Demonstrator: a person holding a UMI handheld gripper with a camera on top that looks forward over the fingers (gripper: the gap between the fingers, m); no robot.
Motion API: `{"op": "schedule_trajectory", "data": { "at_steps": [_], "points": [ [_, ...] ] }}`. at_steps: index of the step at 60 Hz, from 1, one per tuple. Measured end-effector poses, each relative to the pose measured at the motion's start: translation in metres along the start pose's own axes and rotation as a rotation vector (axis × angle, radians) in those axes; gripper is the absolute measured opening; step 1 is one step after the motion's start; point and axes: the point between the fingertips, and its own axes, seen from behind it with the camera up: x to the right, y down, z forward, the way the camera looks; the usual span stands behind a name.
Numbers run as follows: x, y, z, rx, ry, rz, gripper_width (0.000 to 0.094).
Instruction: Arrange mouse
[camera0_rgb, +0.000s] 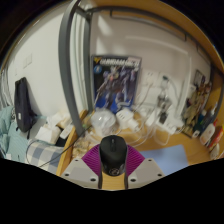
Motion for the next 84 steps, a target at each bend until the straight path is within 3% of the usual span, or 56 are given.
{"op": "schedule_trajectory", "data": {
  "at_steps": [9,17,26,37,48,49,50,54,70,77,84],
  "points": [
    [0.078,-0.061,-0.042,0.101,0.077,-0.015,0.0291],
    [0.154,-0.076,-0.053,0.131,0.136,-0.001,0.0292],
    [0.221,-0.031,-0.022,0.051,0.17,0.021,0.029],
    [0.243,0.06,0.029,-0.109,0.106,0.06,0.0288],
    [0.232,0.116,0.059,-0.179,0.033,0.106,0.0294],
    [0.231,0.124,0.059,-0.199,0.027,0.099,0.0334],
    [0.233,0.116,0.061,-0.16,0.029,0.078,0.0303],
    [0.231,0.12,0.06,-0.164,0.027,0.083,0.0298],
    [0.231,0.121,0.062,-0.173,0.026,0.081,0.0495],
    [0.241,0.125,0.05,-0.206,0.073,0.057,0.0858],
    [0.243,0.13,0.025,-0.203,0.086,0.032,0.0864]
  ]
}}
